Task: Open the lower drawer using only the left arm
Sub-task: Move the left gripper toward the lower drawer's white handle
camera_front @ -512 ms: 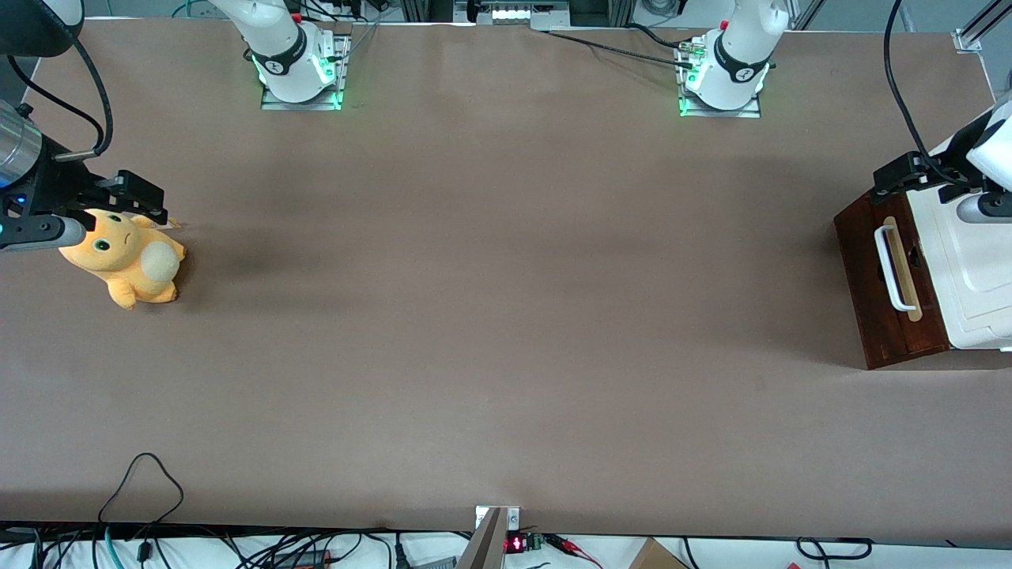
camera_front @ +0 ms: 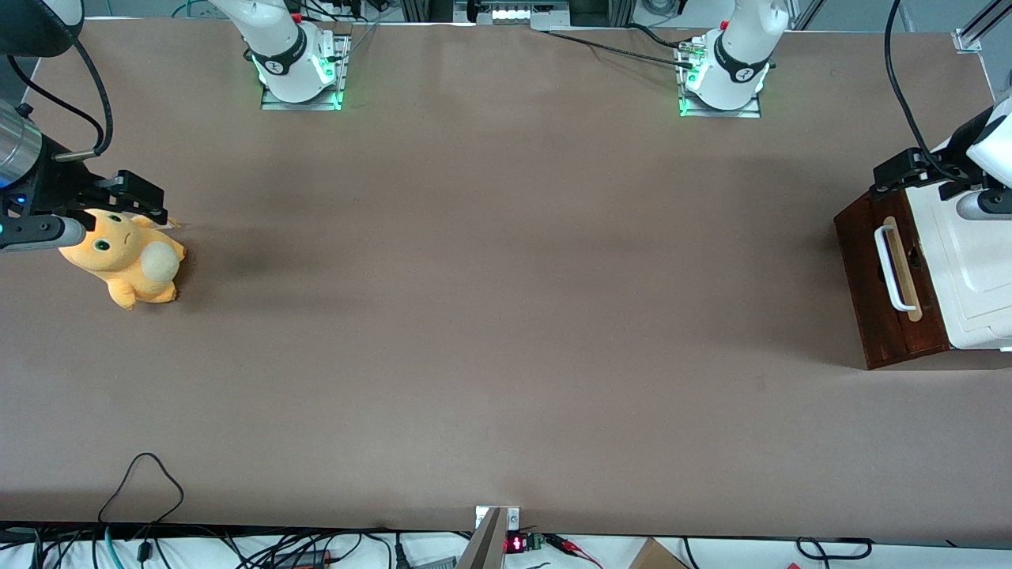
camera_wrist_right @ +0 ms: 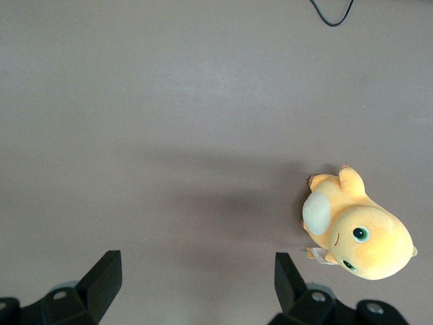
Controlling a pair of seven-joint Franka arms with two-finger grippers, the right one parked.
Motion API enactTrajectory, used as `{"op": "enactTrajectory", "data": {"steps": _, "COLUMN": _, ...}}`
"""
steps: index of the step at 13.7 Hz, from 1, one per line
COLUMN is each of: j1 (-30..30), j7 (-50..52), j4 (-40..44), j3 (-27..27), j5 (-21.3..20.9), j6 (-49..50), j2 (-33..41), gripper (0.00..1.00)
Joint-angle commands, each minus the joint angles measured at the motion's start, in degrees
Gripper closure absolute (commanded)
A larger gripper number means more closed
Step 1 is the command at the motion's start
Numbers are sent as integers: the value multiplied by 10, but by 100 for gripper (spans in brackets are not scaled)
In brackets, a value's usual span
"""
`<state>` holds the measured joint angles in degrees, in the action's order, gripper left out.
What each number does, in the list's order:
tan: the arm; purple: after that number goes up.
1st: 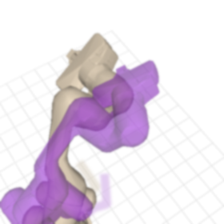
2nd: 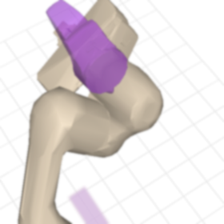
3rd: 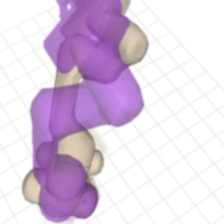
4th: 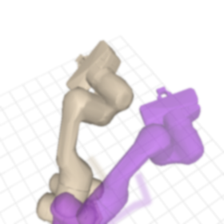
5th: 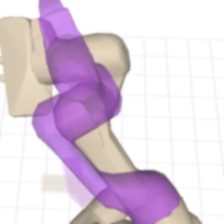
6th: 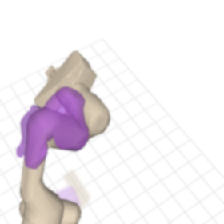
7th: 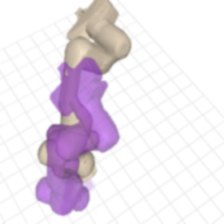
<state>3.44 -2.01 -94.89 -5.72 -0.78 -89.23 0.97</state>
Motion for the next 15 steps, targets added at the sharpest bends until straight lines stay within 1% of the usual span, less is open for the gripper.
{"op": "enactTrajectory", "data": {"steps": 1, "j1": -1, "j7": -19, "j4": 16, "j3": 0, "j5": 17, "j6": 22, "j2": -10, "gripper": 0}}
{"op": "enactTrajectory", "data": {"steps": 3, "j1": -1, "j7": -15, "j4": 16, "j3": 0, "j5": 18, "j6": 47, "j2": -10, "gripper": 0}}
{"op": "enactTrajectory", "data": {"steps": 5, "j1": -2, "j7": -15, "j4": 18, "j3": -1, "j5": 37, "j6": 50, "j2": -10, "gripper": 0}}
{"op": "enactTrajectory", "data": {"steps": 8, "j1": -3, "j7": -31, "j4": 18, "j3": -2, "j5": 34, "j6": 46, "j2": -18, "gripper": 0}}
{"op": "enactTrajectory", "data": {"steps": 9, "j1": -6, "j7": -46, "j4": 15, "j3": -3, "j5": 40, "j6": 41, "j2": -19, "gripper": 0}}
{"op": "enactTrajectory", "data": {"steps": 11, "j1": -7, "j7": -41, "j4": 12, "j3": -1, "j5": 26, "j6": 34, "j2": -22, "gripper": 1}}
{"op": "enactTrajectory", "data": {"steps": 12, "j1": -6, "j7": -38, "j4": 12, "j3": 8, "j5": -13, "j6": 33, "j2": -23, "gripper": 3}}
{"op": "enactTrajectory", "data": {"steps": 13, "j1": -7, "j7": -20, "j4": 15, "j3": 51, "j5": -79, "j6": 33, "j2": -24, "gripper": 3}}
{"op": "enactTrajectory", "data": {"steps": 14, "j1": -9, "j7": 31, "j4": 14, "j3": 93, "j5": -147, "j6": 36, "j2": -27, "gripper": 2}}
{"op": "enactTrajectory", "data": {"steps": 15, "j1": -9, "j7": 74, "j4": 11, "j3": 120, "j5": -189, "j6": 43, "j2": -32, "gripper": 2}}
